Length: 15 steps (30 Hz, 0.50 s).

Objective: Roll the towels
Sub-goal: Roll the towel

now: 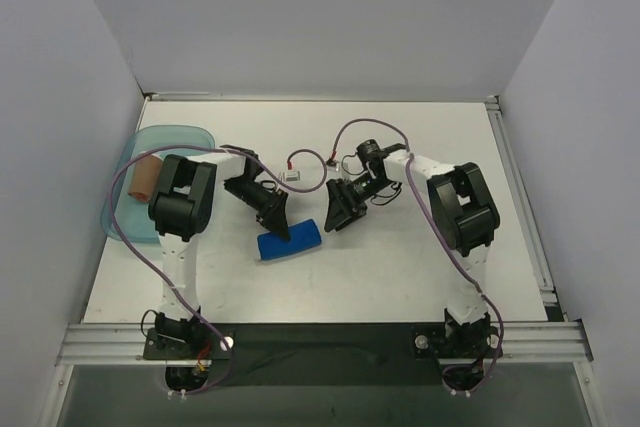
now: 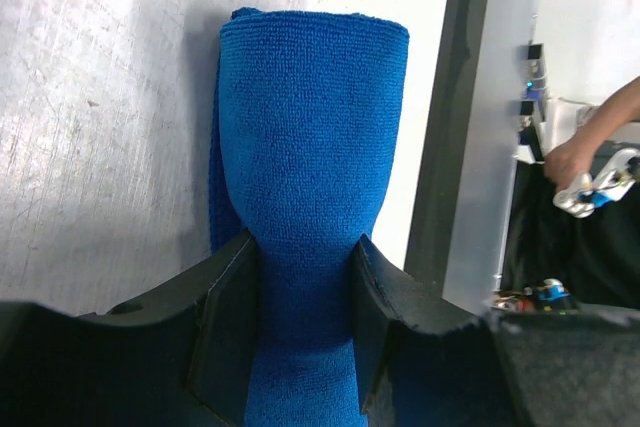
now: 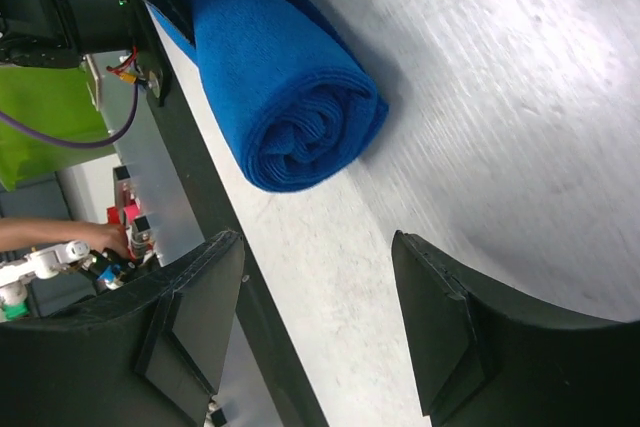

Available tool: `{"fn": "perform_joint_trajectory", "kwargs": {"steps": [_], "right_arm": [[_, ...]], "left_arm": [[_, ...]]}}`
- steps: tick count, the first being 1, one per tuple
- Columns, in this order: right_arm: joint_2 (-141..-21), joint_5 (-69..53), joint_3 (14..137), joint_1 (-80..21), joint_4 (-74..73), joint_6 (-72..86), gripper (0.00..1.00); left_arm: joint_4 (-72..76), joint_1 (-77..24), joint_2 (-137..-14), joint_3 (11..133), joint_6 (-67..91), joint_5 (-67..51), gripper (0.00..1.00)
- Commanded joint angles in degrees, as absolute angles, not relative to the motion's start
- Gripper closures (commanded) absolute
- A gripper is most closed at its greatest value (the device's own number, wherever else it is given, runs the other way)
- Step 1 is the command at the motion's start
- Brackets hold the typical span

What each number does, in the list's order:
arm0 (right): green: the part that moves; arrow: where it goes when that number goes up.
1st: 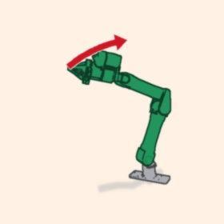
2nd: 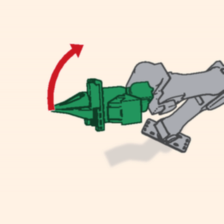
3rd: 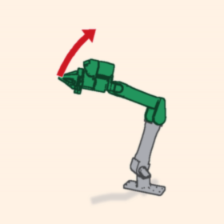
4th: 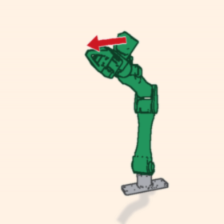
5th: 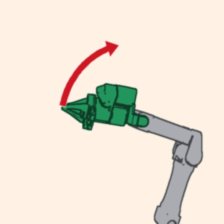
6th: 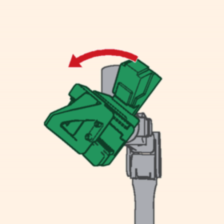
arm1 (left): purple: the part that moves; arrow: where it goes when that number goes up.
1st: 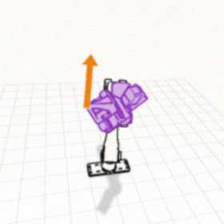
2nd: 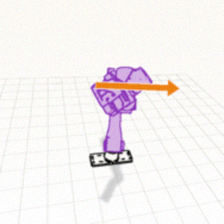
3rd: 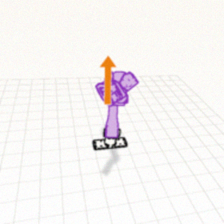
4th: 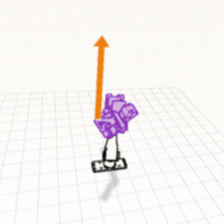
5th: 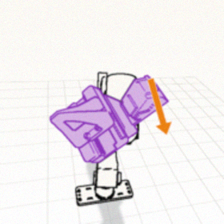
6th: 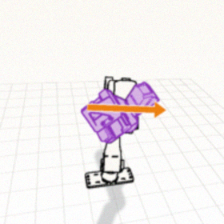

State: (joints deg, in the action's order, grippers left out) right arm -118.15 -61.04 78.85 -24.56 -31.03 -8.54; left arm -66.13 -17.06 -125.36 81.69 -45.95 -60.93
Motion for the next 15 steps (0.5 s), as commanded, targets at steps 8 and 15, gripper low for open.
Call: {"fn": "perform_joint_trajectory", "kwargs": {"steps": [8, 15], "right_arm": [[-115.0, -59.6, 76.8, -30.6, -18.4, -4.7, 0.39], [-117.0, -60.9, 75.9, -32.9, -16.1, -4.8, 0.48]], "left_arm": [[-66.0, -15.1, -131.7, 84.5, -45.6, -57.8, 0.8], [-66.7, -14.3, -133.7, 85.9, -44.7, -58.6, 0.79]]}}
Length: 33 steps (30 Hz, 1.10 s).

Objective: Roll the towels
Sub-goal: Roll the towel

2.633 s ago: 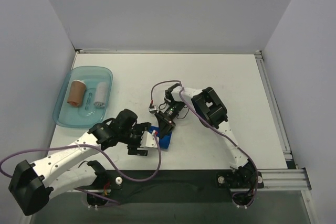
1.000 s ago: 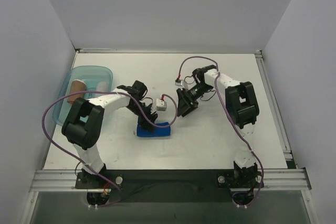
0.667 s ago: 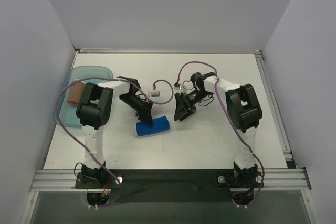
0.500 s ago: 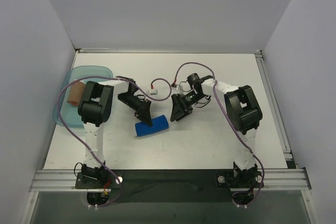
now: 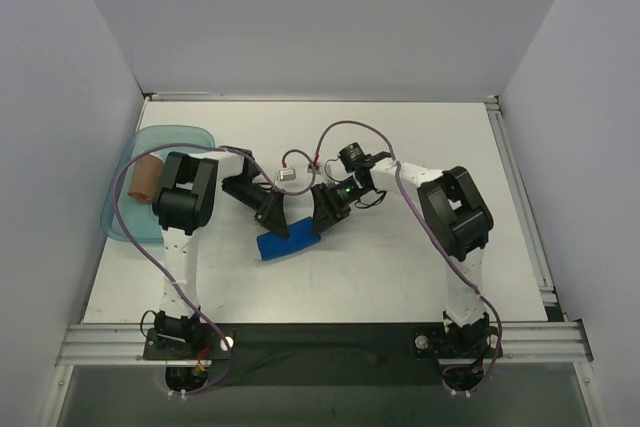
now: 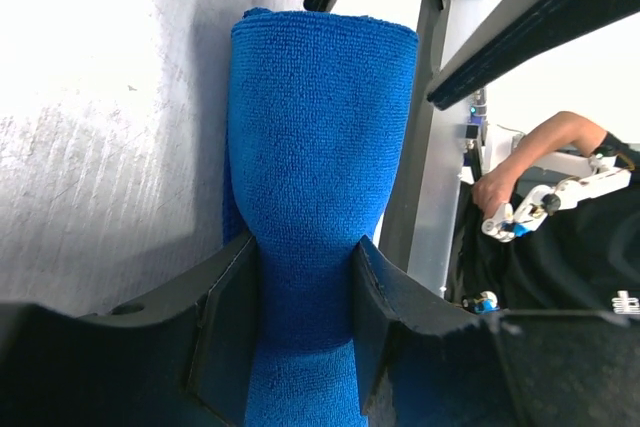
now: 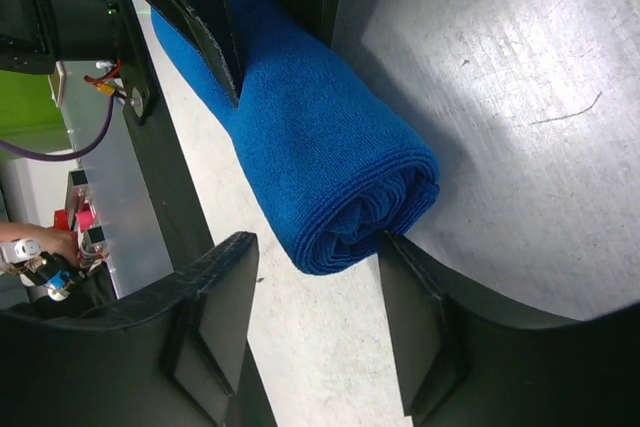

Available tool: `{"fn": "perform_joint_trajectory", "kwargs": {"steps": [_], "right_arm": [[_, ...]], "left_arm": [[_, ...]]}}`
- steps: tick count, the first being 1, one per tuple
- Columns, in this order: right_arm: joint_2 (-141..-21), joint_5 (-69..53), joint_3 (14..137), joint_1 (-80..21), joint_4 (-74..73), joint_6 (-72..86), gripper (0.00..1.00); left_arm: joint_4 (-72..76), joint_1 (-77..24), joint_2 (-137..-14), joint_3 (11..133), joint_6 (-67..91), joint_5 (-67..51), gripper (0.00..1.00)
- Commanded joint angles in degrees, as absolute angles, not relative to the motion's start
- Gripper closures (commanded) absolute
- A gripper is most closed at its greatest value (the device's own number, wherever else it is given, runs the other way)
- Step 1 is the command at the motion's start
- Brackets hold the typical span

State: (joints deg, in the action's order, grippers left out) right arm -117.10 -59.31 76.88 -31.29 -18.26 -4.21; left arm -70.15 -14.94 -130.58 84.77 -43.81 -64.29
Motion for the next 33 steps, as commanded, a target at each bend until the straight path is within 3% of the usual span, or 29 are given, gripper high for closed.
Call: {"fn": "perform_joint_trajectory", "kwargs": {"steps": [1, 5, 8, 9, 10, 12, 15, 16, 22, 23, 26, 33], "right_arm": [[-116.9, -61.0, 75.8, -33.0, -15.2, -4.7, 0.5], [-117.5, -61.5, 74.8, -33.0, -13.7, -3.9, 0.58], [-117.9, -62.0, 74.6, -33.0, -12.9, -3.0, 0.79], [-118.2, -62.1, 74.8, -32.9, -12.7, -2.1, 0.93], [-118.4, -62.4, 75.0, -32.6, -12.7, -1.7, 1.0], [-118.8, -62.8, 74.9, -32.0, -12.8, -1.1, 1.0], [-119.1, -64.1, 74.4, -31.2, -13.7, -0.7, 1.0], [-119.2, -64.2, 74.9, -30.9, -14.9, -0.8, 1.0], [-121.5, -66.2, 77.8, -30.7, -20.7, -0.4, 1.0], [-122.2, -66.9, 78.5, -30.6, -21.0, 0.0, 1.0], [-123.0, -67.7, 79.4, -30.3, -22.2, 1.9, 1.0], [-124.6, -70.7, 80.7, -29.4, -23.4, 4.5, 1.0]], "left_arm": [[-66.7, -14.1, -133.8, 85.9, -44.5, -58.8, 0.79], [-66.8, -13.3, -134.8, 86.6, -43.4, -60.3, 0.79], [-66.7, -13.1, -135.2, 86.7, -43.0, -61.0, 0.79], [-66.6, -13.1, -134.9, 86.7, -42.8, -61.2, 0.76], [-66.4, -13.0, -134.7, 86.1, -42.8, -61.2, 0.74], [-65.7, -12.8, -133.1, 85.2, -42.3, -61.0, 0.61], [-61.7, -11.8, -128.3, 81.5, -40.3, -58.9, 0.5], [-59.6, -11.3, -126.8, 80.6, -40.0, -58.2, 0.42], [-47.6, -10.0, -110.0, 71.8, -35.9, -49.3, 0.29], [-45.9, -10.0, -105.5, 70.8, -35.0, -48.2, 0.14], [-41.7, -10.5, -97.2, 67.2, -34.5, -44.3, 0.06], [-35.0, -20.3, -83.3, 59.3, -42.8, -30.4, 0.03]]}}
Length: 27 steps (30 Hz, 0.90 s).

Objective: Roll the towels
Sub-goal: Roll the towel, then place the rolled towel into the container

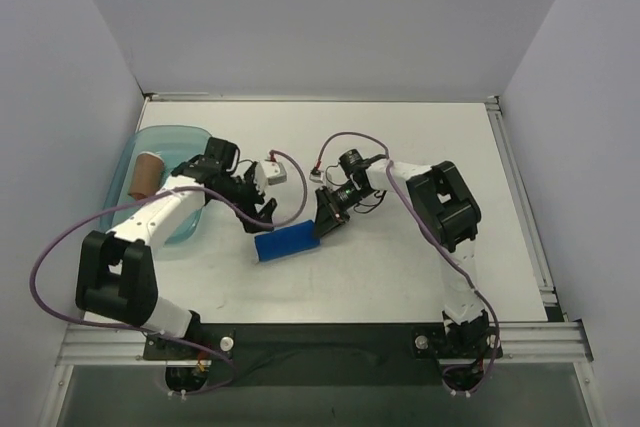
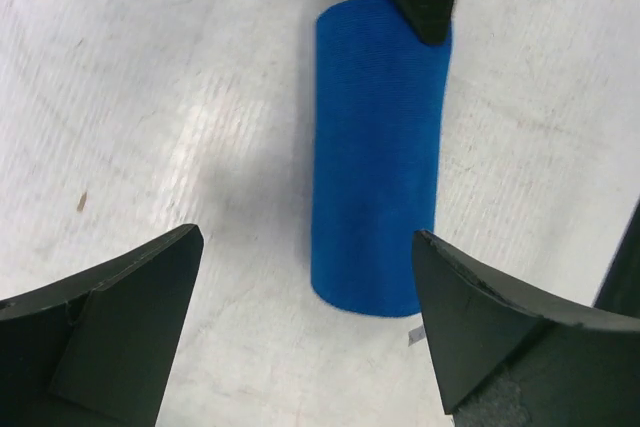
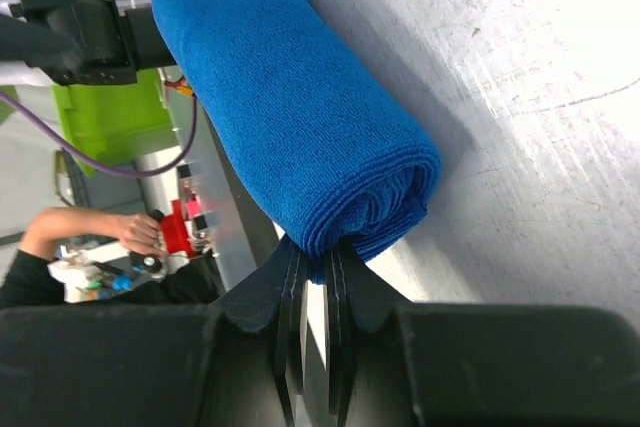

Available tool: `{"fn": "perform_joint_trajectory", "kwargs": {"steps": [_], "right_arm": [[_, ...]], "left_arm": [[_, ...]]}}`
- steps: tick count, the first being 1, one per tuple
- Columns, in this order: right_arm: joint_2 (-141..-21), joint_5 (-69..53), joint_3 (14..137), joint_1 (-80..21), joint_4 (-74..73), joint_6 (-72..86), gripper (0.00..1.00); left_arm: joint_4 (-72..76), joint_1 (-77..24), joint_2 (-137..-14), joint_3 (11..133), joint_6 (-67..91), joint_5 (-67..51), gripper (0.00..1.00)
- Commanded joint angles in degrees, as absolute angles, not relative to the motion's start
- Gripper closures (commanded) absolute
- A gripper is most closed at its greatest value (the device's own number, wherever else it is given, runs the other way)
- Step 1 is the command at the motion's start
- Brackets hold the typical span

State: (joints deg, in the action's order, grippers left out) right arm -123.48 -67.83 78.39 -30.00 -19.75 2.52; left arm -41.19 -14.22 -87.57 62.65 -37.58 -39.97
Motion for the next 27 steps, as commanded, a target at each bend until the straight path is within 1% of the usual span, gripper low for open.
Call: {"fn": "perform_joint_trajectory", "kwargs": {"steps": [1, 2, 6, 8, 13, 16, 17, 19, 20, 24, 26, 27], "right_arm": [[-125.1, -71.4, 80.9, -29.4, -23.5, 4.8, 1.0], [-125.3, -71.5, 81.2, -29.3, -23.6, 5.2, 1.0], [-126.2, -73.2, 82.0, -28.3, -23.7, 6.3, 1.0], [-126.8, -74.2, 82.5, -27.9, -23.8, 6.9, 1.0], [-128.3, -76.2, 84.0, -27.4, -23.9, 8.3, 1.0], [-129.1, -77.6, 85.0, -27.0, -24.1, 9.1, 1.0], [-129.3, -78.0, 85.4, -26.7, -24.1, 9.2, 1.0], [-129.8, -78.9, 85.7, -26.4, -24.0, 9.8, 1.0], [-130.1, -79.2, 86.2, -26.0, -24.1, 10.2, 1.0], [-131.2, -80.8, 87.2, -25.5, -24.0, 10.9, 1.0], [-131.5, -81.1, 87.4, -25.3, -24.0, 11.1, 1.0], [-131.7, -81.2, 87.7, -25.2, -24.1, 11.0, 1.0]], "left_arm": [[-33.3, -22.6, -82.1, 56.5, -43.3, -27.4, 0.04], [-31.8, -26.5, -79.8, 54.9, -45.3, -23.4, 0.04], [-23.9, -34.8, -76.8, 49.3, -49.1, -15.9, 0.04], [-22.7, -37.3, -77.9, 47.8, -50.5, -12.2, 0.04], [-18.3, -41.2, -81.7, 47.0, -51.9, -8.4, 0.06], [-18.3, -41.7, -85.0, 47.6, -52.5, -8.1, 0.14], [-18.4, -41.7, -86.5, 47.7, -52.5, -8.1, 0.2], [-18.4, -41.7, -87.9, 47.7, -52.4, -8.3, 0.26], [-18.3, -41.7, -89.3, 47.7, -52.4, -8.3, 0.33], [-18.2, -41.7, -92.6, 47.8, -51.1, -8.2, 0.44], [-18.3, -41.6, -94.1, 48.0, -50.1, -8.2, 0.47], [-18.6, -41.7, -94.7, 48.2, -49.7, -8.2, 0.54]]}}
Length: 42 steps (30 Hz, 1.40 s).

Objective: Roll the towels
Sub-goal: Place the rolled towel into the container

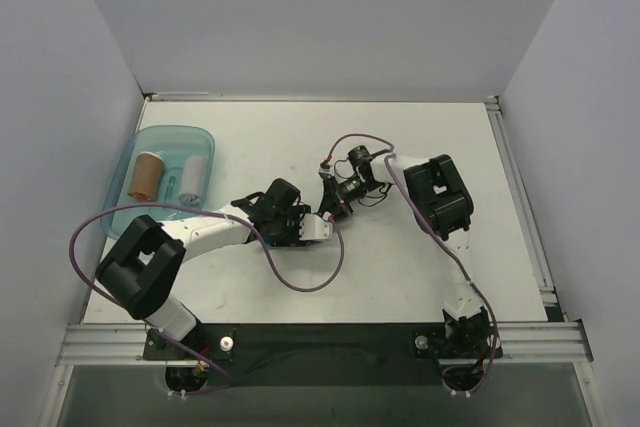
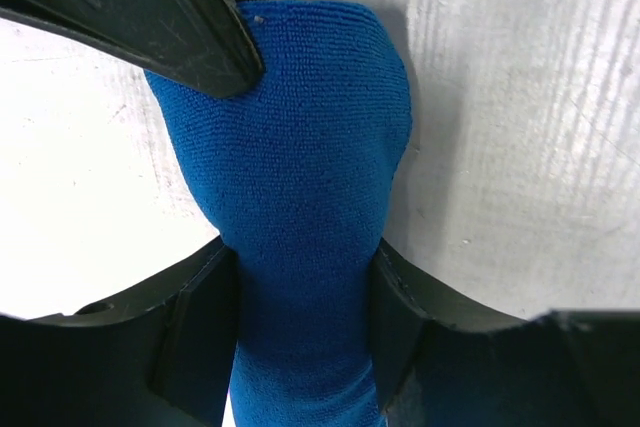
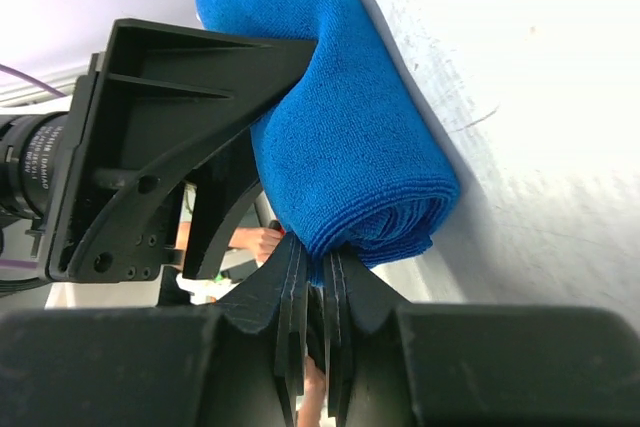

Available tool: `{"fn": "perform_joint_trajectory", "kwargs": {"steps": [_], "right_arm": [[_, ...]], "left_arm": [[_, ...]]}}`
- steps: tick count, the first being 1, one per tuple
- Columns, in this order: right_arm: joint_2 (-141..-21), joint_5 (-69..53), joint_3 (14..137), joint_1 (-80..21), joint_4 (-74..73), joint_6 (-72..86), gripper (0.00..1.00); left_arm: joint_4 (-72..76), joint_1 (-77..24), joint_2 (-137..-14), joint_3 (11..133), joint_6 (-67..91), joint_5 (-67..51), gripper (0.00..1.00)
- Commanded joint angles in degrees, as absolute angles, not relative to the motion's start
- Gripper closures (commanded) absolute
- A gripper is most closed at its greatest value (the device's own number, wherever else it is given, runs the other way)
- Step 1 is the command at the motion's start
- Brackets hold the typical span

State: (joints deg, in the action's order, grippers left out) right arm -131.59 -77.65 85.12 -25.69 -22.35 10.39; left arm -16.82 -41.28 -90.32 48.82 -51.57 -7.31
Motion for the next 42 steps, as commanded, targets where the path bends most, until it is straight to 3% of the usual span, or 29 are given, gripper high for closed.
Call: {"fn": "perform_joint_trajectory", "kwargs": {"steps": [1, 4, 5, 7, 10, 15, 19, 24, 30, 42], "right_arm": [[-131.7, -81.2, 87.7, -25.1, -24.2, 10.9, 1.0], [-130.7, -80.7, 87.4, -24.2, -24.3, 10.4, 0.82], [-130.3, -79.8, 87.2, -23.6, -24.4, 10.1, 0.68], [-128.3, -78.8, 86.6, -22.1, -24.7, 9.4, 0.51], [-126.0, -77.6, 86.2, -19.8, -25.2, 9.1, 0.37], [-122.4, -76.0, 85.3, -16.4, -27.6, 7.1, 0.3], [-121.1, -75.0, 85.4, -14.4, -32.3, 2.6, 0.2], [-120.1, -72.6, 85.5, -13.8, -40.0, -5.7, 0.18], [-119.4, -71.4, 84.8, -13.8, -42.7, -8.8, 0.18], [-120.6, -70.9, 84.5, -13.8, -45.9, -12.5, 0.2]], "left_arm": [[-18.8, -41.6, -95.2, 48.4, -49.4, -8.0, 0.58], [-21.5, -40.4, -96.9, 50.7, -46.2, -8.7, 0.8], [-22.5, -39.7, -97.4, 52.6, -43.4, -9.7, 0.85], [-25.7, -37.2, -96.9, 54.6, -40.6, -11.5, 0.96], [-29.9, -34.2, -94.8, 58.4, -34.3, -15.1, 1.0], [-38.0, -28.8, -89.6, 65.7, -26.6, -19.7, 1.0], [-45.0, -20.0, -86.6, 72.8, -24.1, -24.0, 1.0], [-53.3, -4.6, -86.6, 81.7, -26.9, -25.9, 1.0], [-60.2, 13.0, -95.3, 95.9, -29.4, -31.2, 1.0], [-58.7, 21.4, -116.3, 106.6, -23.0, -28.7, 1.0]]}}
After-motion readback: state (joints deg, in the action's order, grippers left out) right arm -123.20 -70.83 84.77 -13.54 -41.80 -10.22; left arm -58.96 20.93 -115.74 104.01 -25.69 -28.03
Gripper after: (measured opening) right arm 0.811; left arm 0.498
